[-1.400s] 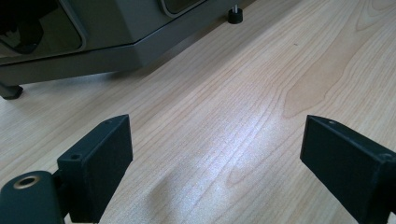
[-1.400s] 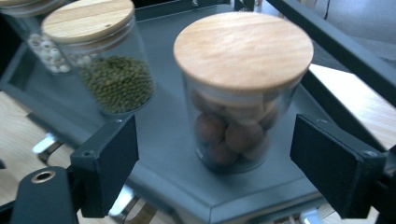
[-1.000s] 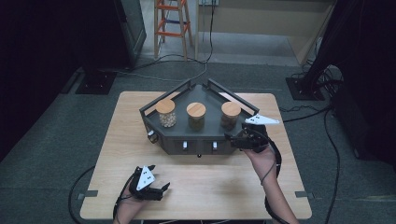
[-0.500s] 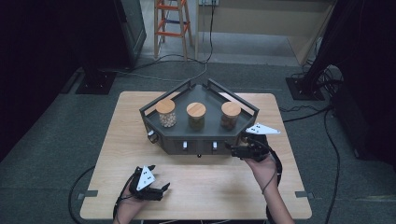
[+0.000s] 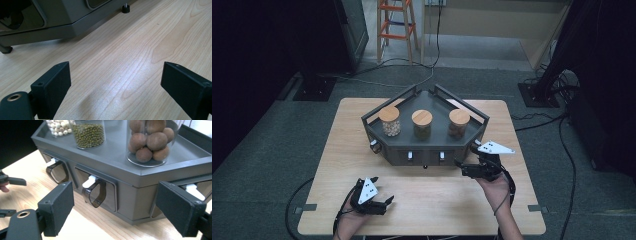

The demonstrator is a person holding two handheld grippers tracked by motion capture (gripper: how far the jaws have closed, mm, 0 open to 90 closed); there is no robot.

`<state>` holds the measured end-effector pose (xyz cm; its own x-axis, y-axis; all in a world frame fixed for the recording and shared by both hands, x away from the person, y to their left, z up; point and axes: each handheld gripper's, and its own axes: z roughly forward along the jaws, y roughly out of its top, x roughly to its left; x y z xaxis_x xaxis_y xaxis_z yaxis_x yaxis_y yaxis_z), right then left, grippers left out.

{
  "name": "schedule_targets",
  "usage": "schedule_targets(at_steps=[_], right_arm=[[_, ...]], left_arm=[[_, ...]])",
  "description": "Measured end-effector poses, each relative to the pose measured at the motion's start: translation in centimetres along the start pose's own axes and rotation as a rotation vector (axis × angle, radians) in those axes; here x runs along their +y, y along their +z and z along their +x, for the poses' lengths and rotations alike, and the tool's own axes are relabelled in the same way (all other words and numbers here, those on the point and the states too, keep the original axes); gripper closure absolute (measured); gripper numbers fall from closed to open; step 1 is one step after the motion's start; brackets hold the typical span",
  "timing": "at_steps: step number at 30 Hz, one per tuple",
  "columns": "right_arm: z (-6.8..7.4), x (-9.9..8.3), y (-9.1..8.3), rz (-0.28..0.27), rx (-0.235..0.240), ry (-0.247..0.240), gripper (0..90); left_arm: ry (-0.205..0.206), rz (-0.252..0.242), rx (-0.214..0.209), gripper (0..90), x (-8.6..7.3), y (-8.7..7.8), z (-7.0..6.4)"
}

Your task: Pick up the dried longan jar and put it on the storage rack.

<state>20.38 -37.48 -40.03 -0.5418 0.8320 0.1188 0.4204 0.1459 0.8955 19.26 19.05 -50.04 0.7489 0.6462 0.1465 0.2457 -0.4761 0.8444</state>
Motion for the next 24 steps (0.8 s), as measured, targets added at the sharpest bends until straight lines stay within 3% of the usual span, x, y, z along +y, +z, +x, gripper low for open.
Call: schedule_targets(at_steps=[16,24], right_arm=[[-0.3,-2.8,-0.3,-0.026,0.011,-0.010,15.3],[-0.4,-4.1,0.1,-0.020,0.016,0.013,15.3]], left_arm=[[0.001,0.001,0.000,9.2,0.0,0.0,-0.1],[0.004,0.002,-0.001,9.2,0.0,0.0,0.0]])
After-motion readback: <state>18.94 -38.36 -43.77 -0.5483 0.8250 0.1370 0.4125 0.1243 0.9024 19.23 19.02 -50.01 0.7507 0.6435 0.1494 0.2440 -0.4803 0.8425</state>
